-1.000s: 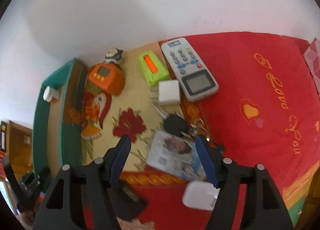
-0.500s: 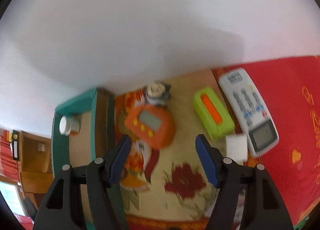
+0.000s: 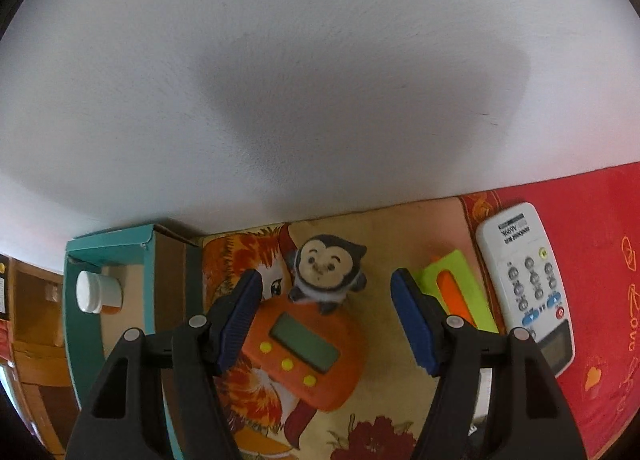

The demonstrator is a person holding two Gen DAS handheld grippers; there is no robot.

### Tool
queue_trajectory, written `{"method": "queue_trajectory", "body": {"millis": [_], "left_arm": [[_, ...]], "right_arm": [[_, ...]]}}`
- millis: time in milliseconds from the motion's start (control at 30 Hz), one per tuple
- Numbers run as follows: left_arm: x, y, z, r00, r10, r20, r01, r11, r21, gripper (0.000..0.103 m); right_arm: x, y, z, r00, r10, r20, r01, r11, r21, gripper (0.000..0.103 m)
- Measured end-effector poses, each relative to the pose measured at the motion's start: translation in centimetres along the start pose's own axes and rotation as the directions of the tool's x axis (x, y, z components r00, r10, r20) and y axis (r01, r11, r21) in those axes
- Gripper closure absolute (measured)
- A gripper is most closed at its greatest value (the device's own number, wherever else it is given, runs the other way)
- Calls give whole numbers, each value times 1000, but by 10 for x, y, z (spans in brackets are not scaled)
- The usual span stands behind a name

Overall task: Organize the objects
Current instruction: 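Grasp the orange timer with monkey figurine using the right tool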

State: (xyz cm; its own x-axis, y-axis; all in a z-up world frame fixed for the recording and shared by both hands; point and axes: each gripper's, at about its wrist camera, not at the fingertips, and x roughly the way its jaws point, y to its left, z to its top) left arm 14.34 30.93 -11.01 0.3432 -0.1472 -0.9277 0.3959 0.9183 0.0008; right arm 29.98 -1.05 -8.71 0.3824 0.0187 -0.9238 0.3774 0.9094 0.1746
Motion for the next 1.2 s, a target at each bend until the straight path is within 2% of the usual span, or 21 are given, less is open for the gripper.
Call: {"method": "queue_trajectory", "body": {"millis": [67,133,167,200,400,600,767,867,933,1000,1100,1200], "left_arm": [[0,0,0,1000,-2,1,2,1000,-3,83],[0,1,0,1000,-4,1,4,1000,-4,83],[0,1,0,1000,-4,2,4,1000,-5,83],[0,1,0,1000,-4,2,4,1000,-6,83],[0,1,0,1000,-5,2,5,1000,-5,83],[0,1,0,1000,-6,2,6,1000,-7,83],[0,0,-1,1000,-5,4,5,1000,-3,83],[0,0,-2,1000,-4,5,4,1000,-1,83],[0,-1,-2,1000,-4,5,4,1000,-1,83],[0,-1,-2,1000,-4,5,4,1000,-2,83],[-1,-1,-2,1000,-4,5,4,1000,-3,83],[-1,-2,-3,1000,-6,6,6,1000,-3,83]], "right_arm": [[9,9,4,1000,5,-3,-5,1000,7,37],[10,10,5,999,31,5,-31,999,14,53],[10,10,5,999,40,10,-41,999,13,57],[7,14,5,999,29,21,-29,1000,-2,64],[-16,38,-8,995,15,95,-3,992,-124,70],[-33,59,-37,990,12,143,23,972,-236,73],[-32,58,-60,991,29,131,10,958,-288,73],[-31,61,-64,992,11,128,31,945,-325,72],[-31,63,-65,993,2,114,39,934,-356,65],[-32,62,-65,992,-19,124,66,920,-385,62],[-35,62,-62,989,-29,143,85,909,-407,61],[-30,61,-59,992,-23,121,72,905,-419,61]]}}
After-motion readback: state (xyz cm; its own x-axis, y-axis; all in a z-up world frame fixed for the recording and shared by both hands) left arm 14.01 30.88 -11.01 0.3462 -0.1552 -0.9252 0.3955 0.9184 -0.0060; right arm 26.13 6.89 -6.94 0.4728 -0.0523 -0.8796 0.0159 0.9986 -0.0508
